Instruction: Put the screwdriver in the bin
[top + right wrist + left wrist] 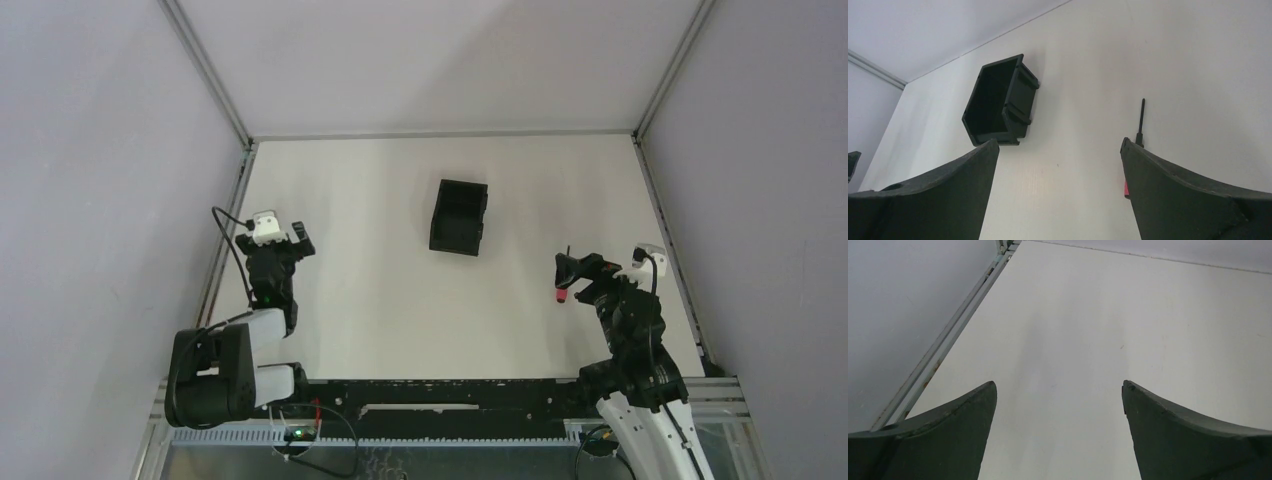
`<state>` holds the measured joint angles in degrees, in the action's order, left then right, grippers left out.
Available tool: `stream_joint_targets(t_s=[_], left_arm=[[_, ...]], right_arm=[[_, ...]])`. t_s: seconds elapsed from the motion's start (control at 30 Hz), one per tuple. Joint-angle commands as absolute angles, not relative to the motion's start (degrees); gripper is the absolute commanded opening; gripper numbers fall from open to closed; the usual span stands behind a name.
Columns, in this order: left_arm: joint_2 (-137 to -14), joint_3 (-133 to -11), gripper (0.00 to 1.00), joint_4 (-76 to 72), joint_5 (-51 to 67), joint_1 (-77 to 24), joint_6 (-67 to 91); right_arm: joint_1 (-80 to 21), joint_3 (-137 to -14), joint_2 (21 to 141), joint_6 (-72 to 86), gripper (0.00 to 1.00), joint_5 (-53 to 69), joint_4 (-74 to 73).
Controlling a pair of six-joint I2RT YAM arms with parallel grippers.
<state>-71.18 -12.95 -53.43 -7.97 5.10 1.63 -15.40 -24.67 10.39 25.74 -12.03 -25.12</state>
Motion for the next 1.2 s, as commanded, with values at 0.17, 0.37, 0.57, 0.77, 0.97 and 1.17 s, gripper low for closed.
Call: stream_joint_targets(t_s=[0.17,0.37,0.57,0.77,0.97,1.17], left_arm=[[-70.28,-13.48,1.00,-54.84,-8.44,4.75,2.19],[-70.36,-13.45,1.00,-54.84,-8.45,4.75,2.17],[-70.36,-13.49,1.00,-54.84,-8.49,4.66,2.14],[-70.37,-13.56,1.00,-54.76,-8.62,4.66,2.08],[-70.31,-13.55,1.00,-54.76,-8.67,4.64,2.04],[-70.32,-13.54,1.00,-54.76,-8.76,4.57,2.11]], right_arm=[[-15.47,-29.36,11.86,20.35,1.00,-10.28,-18.85],[-15.27,-42.48,25.80,16.61,1.00,-15.51,-20.41],[-2.92,-68.92,62.11,18.72,1.00,-9.72,-48.18],[0.96,-70.01,84.48,16.87,1.00,3.14,-50.27],[0.11,-64.95,94.01,17.09,0.96,0.07,-45.47],[-1.49,-60.11,99.30,17.21,0.78,0.19,-41.27]])
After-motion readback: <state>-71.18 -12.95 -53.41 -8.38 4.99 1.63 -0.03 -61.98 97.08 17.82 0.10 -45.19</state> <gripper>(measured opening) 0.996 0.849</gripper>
